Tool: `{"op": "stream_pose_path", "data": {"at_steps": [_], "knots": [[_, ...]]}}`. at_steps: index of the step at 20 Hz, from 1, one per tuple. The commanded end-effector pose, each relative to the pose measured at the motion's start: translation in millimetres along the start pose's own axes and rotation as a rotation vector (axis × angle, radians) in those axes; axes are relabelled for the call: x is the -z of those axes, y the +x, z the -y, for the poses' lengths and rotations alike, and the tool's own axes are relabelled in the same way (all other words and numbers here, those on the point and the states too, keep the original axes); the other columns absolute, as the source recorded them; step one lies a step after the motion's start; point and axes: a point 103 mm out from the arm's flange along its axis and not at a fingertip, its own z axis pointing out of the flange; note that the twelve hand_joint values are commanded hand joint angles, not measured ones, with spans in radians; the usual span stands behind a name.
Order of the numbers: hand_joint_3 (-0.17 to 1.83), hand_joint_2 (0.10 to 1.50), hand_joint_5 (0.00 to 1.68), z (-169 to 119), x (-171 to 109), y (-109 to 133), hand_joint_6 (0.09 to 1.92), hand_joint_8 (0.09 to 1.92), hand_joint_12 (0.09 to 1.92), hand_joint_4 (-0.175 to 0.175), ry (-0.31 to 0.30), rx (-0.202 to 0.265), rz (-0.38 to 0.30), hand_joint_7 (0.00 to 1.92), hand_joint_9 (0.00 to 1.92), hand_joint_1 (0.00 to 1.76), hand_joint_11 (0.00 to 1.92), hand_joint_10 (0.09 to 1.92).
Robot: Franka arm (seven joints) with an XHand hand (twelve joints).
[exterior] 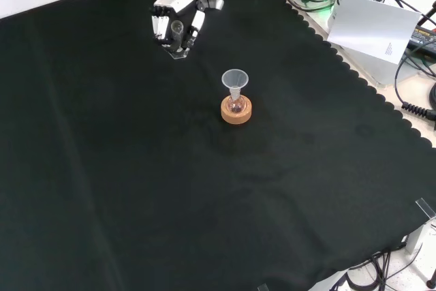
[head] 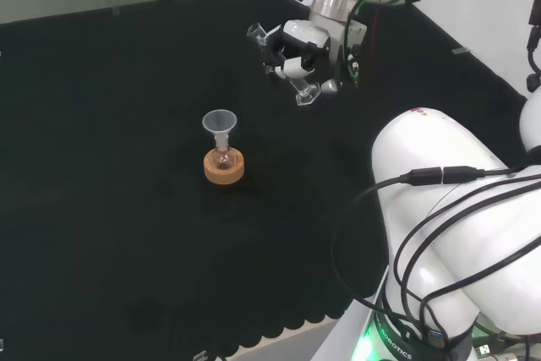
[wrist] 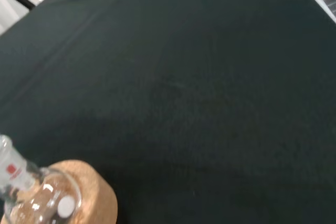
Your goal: Pick up the graduated cylinder.
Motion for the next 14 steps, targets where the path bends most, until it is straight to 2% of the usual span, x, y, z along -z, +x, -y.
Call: {"op": "stream_pose_path", "data": {"at_steps": [1, 9, 11, 14], "knots": [[0.00, 1.18, 0.83, 13.6, 12.3, 17.7, 1.21, 1.22, 0.76, -0.175, 0.088, -0.014, 0.076, 0.86, 1.40, 1.23, 1.21, 0.22], [0.00, 1.18, 0.84, 52.8, 14.8, 40.1, 1.20, 1.21, 0.76, -0.175, 0.142, -0.039, 0.115, 0.87, 1.40, 1.23, 1.21, 0.21], [0.00, 1.18, 0.84, 63.6, 15.5, 43.2, 1.20, 1.21, 0.76, -0.175, 0.154, -0.041, 0.106, 0.87, 1.40, 1.23, 1.21, 0.21], [0.00, 1.18, 0.84, 75.5, 17.2, 47.1, 1.20, 1.21, 0.76, -0.175, 0.186, -0.036, 0.128, 0.87, 1.40, 1.23, 1.21, 0.21]]}}
